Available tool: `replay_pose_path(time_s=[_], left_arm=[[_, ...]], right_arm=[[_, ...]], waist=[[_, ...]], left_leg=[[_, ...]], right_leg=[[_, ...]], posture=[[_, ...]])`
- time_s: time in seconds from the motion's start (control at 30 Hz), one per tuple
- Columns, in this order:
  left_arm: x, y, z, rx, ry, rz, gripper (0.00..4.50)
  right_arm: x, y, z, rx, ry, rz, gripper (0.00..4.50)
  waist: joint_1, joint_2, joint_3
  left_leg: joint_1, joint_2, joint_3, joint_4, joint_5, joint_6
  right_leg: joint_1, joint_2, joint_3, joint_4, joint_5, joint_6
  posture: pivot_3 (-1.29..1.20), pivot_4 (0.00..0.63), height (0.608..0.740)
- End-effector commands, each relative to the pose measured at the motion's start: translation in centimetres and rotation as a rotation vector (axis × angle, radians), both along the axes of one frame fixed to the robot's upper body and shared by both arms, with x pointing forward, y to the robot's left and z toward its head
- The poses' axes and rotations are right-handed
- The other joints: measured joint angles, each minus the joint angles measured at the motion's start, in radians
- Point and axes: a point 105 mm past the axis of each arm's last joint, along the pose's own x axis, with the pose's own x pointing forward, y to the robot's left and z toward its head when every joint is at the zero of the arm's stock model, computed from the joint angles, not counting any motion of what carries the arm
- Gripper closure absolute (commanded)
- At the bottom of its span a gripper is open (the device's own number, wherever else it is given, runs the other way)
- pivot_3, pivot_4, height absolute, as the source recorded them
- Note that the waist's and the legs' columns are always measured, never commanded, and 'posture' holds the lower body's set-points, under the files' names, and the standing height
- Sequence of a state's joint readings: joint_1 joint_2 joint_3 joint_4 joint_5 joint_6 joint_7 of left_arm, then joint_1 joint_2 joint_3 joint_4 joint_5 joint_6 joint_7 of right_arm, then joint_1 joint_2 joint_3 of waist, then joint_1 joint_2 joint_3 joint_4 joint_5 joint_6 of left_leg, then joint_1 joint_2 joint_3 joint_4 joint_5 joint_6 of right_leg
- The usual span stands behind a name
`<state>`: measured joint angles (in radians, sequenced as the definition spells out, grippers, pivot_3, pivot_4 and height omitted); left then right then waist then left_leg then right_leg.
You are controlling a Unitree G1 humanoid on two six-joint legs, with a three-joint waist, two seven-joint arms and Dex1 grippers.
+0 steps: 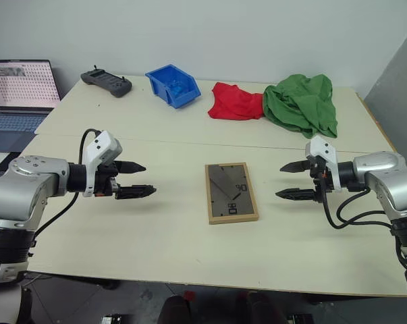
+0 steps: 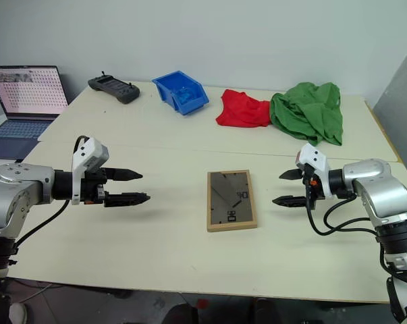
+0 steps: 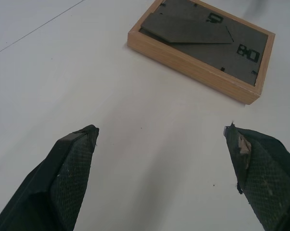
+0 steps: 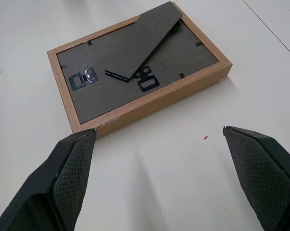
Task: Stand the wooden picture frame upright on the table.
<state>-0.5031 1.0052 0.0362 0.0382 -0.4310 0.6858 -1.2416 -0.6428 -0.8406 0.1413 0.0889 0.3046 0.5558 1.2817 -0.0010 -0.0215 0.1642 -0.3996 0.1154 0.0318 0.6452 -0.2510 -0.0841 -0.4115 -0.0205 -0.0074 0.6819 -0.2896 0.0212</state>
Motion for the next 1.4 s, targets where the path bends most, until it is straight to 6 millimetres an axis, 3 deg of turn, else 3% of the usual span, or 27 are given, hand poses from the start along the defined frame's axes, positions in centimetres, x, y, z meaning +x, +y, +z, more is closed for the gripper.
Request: replay_pose_path(time_s=[0.03,0.57,0.6,0.7,0.93,1.07,1.27,1.33,1.4], left_arm=[[0.1,0.2,0.9,0.017,-0.036,-0.002,0.00],[0.5,-0.6,0.7,-0.026,-0.018,-0.020,0.00],[0.5,-0.8,0.6,-0.032,-0.018,-0.021,0.19],[0.6,-1.2,0.7,-0.052,-0.028,-0.038,0.63],[1.3,-2.2,0.2,-0.058,-0.049,-0.037,2.11],[1.6,-2.9,-1.4,-0.036,-0.044,-0.024,2.96],[1.2,-5.7,-4.5,-0.074,-0.002,-0.042,4.18],[1.4,-6.3,-5.0,-0.082,0.004,-0.046,4.48],[1.6,-6.7,-5.4,-0.086,0.009,-0.049,4.48]], right_arm=[[0.3,0.1,1.2,0.001,-0.046,0.017,0.03],[0.2,-1.2,0.5,-0.026,-0.032,-0.015,0.03],[0.2,-1.3,0.5,-0.024,-0.030,-0.019,0.01],[0.2,-1.5,0.6,-0.012,-0.033,-0.036,0.54],[0.6,-2.1,-0.3,-0.048,-0.077,-0.082,2.21],[0.8,-1.8,-1.4,-0.067,-0.094,-0.097,3.18],[1.4,-0.4,-3.7,-0.055,-0.109,-0.141,4.47],[1.5,0.2,-4.2,-0.050,-0.109,-0.138,4.50],[1.5,0.7,-4.6,-0.045,-0.108,-0.133,4.50]], waist=[[0.000,0.000,0.000],[0.000,0.000,0.000],[0.000,0.000,0.000],[0.000,0.000,0.000],[0.000,0.000,0.000],[0.000,0.000,0.000],[0.000,0.000,0.000],[0.000,0.000,0.000],[0.000,0.000,0.000]], left_leg=[[0.000,0.000,0.000,0.000,0.000,0.000],[0.000,0.000,0.000,0.000,0.000,0.000],[0.000,0.000,0.000,0.000,0.000,0.000],[0.000,0.000,0.000,0.000,0.000,0.000],[0.000,0.000,0.000,0.000,0.000,0.000],[0.000,0.000,0.000,0.000,0.000,0.000],[0.001,0.000,0.000,0.000,0.000,0.000],[0.000,0.000,0.000,0.001,0.000,0.000],[0.000,0.000,0.000,0.001,0.000,0.000]], right_leg=[[0.000,0.000,0.000,0.000,0.000,0.000],[0.000,0.000,0.000,0.000,0.000,0.000],[0.000,0.000,0.000,0.000,0.000,0.000],[0.000,0.000,0.000,0.000,0.000,0.000],[0.000,0.000,0.000,0.000,0.000,0.000],[0.000,0.000,0.000,0.000,0.000,0.000],[0.001,0.000,0.000,0.000,0.000,0.000],[0.001,0.000,0.000,0.001,0.000,0.000],[0.001,0.000,0.000,0.001,0.000,0.000]], posture=[[0.00,0.150,0.740],[0.00,0.150,0.740],[0.00,0.150,0.740],[0.00,0.150,0.740],[0.00,0.150,0.740],[0.00,0.150,0.740],[0.00,0.150,0.740],[0.00,0.150,0.740],[0.00,0.150,0.740]])
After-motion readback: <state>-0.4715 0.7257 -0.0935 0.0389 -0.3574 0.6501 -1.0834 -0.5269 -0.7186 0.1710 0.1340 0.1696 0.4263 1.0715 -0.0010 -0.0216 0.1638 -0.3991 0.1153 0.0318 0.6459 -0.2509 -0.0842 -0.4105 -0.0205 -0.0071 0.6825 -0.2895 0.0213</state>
